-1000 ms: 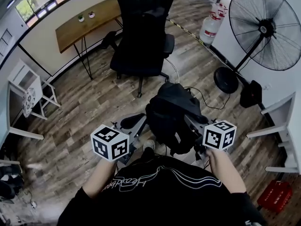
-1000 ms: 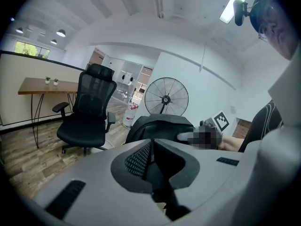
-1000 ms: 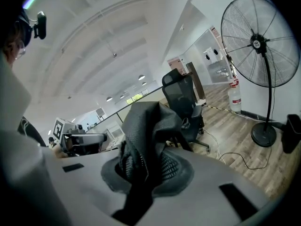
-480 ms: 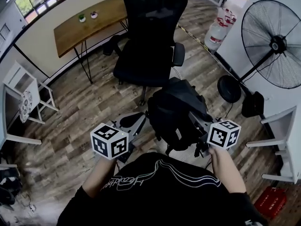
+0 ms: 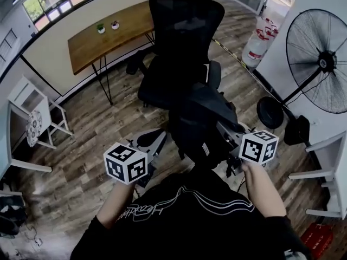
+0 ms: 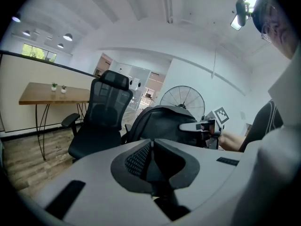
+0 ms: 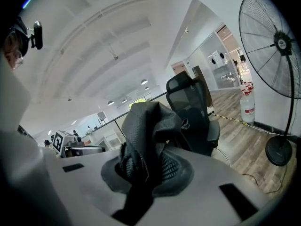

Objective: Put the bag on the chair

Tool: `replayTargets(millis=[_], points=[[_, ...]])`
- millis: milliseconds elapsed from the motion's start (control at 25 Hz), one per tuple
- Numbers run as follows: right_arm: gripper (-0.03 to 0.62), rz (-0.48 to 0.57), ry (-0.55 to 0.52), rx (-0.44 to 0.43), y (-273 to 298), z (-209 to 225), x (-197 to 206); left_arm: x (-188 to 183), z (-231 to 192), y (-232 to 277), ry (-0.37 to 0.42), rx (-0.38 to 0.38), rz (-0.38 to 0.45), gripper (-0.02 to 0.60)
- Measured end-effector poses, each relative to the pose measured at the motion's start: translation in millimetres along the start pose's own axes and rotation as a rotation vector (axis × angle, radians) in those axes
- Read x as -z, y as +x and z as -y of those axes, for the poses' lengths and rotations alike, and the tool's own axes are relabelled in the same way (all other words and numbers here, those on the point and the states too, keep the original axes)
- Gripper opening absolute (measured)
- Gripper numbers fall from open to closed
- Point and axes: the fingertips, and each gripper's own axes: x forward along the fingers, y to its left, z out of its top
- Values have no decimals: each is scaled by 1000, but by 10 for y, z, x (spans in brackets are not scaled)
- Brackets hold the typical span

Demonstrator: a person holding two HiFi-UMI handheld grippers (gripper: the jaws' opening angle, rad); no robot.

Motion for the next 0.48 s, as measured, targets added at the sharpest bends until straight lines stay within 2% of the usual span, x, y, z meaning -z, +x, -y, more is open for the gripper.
replayTargets(millis=[480], points=[[43, -8, -19, -100, 652, -57, -445, -302, -488, -102, -27, -111, 59, 41]])
